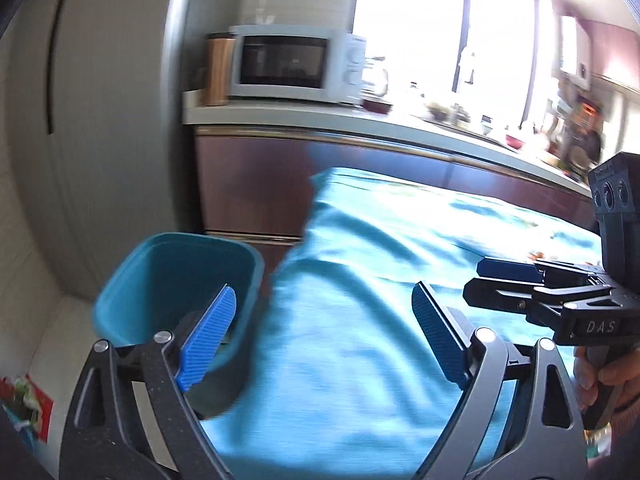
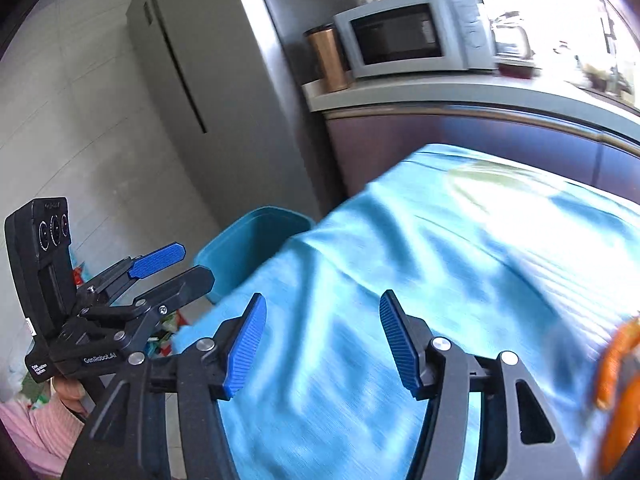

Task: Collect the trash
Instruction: 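Open both tools over the bin and return them to the table, then grasp the gold snack wrapper with the left tool while the right tool grasps the white paper cup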

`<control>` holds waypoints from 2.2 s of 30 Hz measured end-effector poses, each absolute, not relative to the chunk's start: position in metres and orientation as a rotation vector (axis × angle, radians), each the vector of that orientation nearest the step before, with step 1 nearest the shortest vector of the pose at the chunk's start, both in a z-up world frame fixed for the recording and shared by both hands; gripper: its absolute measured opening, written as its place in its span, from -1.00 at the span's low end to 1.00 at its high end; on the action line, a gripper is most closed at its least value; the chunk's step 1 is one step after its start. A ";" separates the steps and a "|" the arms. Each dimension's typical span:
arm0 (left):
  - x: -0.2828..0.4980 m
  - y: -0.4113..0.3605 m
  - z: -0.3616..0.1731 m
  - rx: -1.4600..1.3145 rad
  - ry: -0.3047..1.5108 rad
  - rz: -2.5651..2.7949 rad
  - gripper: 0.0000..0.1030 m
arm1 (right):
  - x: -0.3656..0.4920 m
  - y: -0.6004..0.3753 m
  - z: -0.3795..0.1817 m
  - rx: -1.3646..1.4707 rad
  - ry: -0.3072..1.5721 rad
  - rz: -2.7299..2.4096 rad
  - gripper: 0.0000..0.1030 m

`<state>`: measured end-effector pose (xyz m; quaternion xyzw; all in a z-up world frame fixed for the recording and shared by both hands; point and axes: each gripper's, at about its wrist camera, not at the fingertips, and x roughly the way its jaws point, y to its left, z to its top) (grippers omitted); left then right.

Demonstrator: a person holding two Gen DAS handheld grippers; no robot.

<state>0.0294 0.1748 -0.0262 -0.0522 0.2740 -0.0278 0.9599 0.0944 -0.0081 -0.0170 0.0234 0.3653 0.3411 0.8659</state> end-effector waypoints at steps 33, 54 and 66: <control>0.020 -0.128 -0.072 0.074 0.823 -0.837 0.72 | 0.047 -0.308 -0.029 0.394 0.642 0.174 0.21; 0.039 -0.084 -0.074 -0.016 0.844 -0.807 -0.63 | 0.034 -0.272 -0.049 0.401 0.751 0.451 -0.69; 0.038 -0.016 -0.065 -0.111 0.807 -0.718 -0.77 | 0.037 -0.216 -0.039 0.395 0.728 0.611 -0.96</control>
